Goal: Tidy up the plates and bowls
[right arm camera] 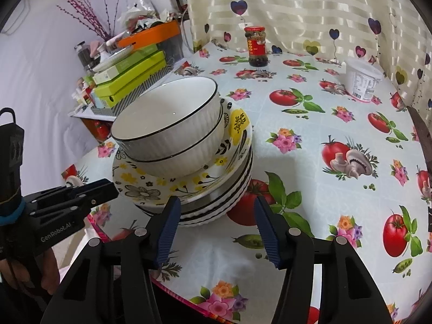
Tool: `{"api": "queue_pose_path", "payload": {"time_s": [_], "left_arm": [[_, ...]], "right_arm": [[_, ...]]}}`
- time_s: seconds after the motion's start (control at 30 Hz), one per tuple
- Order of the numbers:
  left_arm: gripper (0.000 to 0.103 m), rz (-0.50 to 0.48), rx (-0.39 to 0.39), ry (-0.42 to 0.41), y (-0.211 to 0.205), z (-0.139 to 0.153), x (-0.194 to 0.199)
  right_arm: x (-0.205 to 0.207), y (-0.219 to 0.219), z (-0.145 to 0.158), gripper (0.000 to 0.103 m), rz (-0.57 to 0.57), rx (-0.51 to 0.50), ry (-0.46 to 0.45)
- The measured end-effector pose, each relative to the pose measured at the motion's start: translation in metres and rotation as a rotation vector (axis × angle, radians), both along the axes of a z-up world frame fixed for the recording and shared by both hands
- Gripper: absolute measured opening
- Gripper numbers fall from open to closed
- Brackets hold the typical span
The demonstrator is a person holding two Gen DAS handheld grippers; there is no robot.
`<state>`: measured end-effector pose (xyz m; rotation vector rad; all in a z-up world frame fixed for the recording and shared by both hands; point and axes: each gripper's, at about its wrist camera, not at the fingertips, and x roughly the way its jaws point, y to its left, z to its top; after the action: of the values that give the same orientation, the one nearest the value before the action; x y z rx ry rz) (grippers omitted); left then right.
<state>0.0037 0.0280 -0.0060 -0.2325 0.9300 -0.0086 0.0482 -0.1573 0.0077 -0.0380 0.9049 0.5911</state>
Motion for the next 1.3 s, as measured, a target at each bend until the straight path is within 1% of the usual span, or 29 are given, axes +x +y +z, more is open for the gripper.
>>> {"api": "queue_pose_path", "payload": {"time_s": [0.07, 0.13, 0.43, 0.63, 0.7, 1.0, 1.17, 1.3], "left_arm": [[0.019, 0.005, -0.009, 0.001, 0.002, -0.001, 0.000], [0.019, 0.013, 0.000, -0.002, 0.004, 0.000, 0.000], [0.019, 0.032, -0.030, -0.005, 0.012, -0.001, -0.001], [0.019, 0.020, -0.013, -0.014, 0.007, 0.001, -0.002], [0.019, 0.012, -0.024, -0.007, 0.006, -0.001, -0.002], [0.019, 0.034, -0.027, -0.011, 0.011, 0.001, -0.006], [0.019, 0.035, 0.026, -0.008, 0.002, 0.004, -0.010], [0.019, 0.022, 0.034, 0.000, -0.004, 0.004, -0.011]], "right_arm": [[-0.001, 0.002, 0.000, 0.056, 0.006, -0.001, -0.007], [0.000, 0.003, 0.000, 0.056, 0.007, 0.003, -0.005], [-0.001, 0.001, 0.000, 0.056, 0.001, 0.008, -0.002], [-0.002, -0.001, -0.002, 0.056, 0.009, 0.015, 0.000], [-0.003, 0.000, -0.002, 0.056, 0.009, 0.012, -0.001], [-0.005, -0.008, -0.004, 0.056, -0.002, 0.020, 0.018], [-0.012, -0.006, -0.002, 0.056, 0.011, -0.002, 0.026], [-0.018, -0.001, -0.001, 0.056, 0.036, -0.032, 0.019]]}}
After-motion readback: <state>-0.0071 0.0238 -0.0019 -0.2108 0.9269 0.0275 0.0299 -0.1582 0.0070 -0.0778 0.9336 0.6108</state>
